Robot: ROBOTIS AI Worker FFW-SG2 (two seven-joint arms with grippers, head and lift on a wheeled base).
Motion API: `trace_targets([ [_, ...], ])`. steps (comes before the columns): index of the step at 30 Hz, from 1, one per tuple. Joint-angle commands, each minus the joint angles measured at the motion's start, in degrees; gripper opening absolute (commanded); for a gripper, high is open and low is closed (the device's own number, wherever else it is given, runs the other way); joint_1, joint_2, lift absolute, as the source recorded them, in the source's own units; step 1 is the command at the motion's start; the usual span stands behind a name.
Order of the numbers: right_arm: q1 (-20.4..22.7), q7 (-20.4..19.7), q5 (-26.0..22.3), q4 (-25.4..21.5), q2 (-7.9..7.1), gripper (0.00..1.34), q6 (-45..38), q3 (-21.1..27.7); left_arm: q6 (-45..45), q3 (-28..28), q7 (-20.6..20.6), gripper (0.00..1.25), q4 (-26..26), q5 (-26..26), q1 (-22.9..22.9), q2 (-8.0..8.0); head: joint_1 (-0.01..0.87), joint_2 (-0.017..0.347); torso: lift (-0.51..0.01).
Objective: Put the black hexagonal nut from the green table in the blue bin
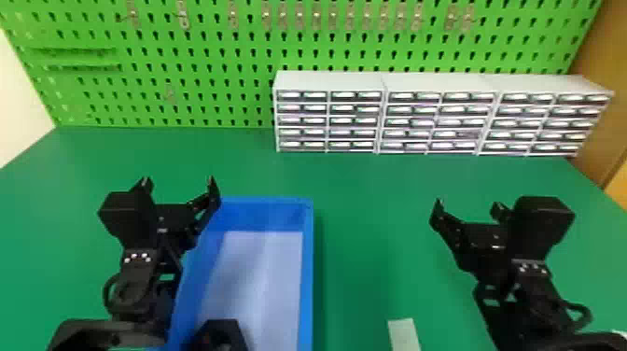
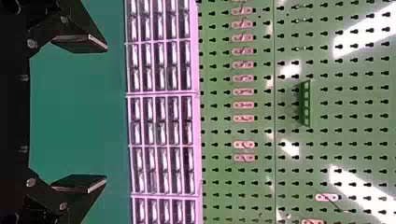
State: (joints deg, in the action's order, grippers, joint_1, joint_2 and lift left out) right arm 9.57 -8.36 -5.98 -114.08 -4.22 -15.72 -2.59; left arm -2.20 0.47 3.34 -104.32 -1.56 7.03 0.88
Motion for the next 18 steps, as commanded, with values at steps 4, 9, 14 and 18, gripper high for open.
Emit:
trace_targets([
  [4,-0.08,0.01,0.0,-0.09,-0.17,1.05,-0.01,-0.13,0.0,0.06,0.0,1.06,0.0,-0.02,0.0,0.0,0.657,0.057,-0.095],
  [9,0.01,0.01,0.0,-0.09,-0.26,1.05,0.25,-0.13,0.0,-0.03,0.0,1.06,0.0,-0.02,0.0,0.0,0.657,0.057,-0.095],
  [14,0.01,0.01,0.0,-0.18,-0.53,1.05,0.25,-0.13,0.0,-0.03,0.0,1.06,0.0,-0.02,0.18,0.0,0.657,0.057,-0.095],
  [18,0.1,0.01,0.09,-0.18,-0.53,1.05,0.34,-0.04,0.0,0.06,0.0,1.06,0.0,-0.02,0.18,0.0,0.657,0.057,-0.095],
])
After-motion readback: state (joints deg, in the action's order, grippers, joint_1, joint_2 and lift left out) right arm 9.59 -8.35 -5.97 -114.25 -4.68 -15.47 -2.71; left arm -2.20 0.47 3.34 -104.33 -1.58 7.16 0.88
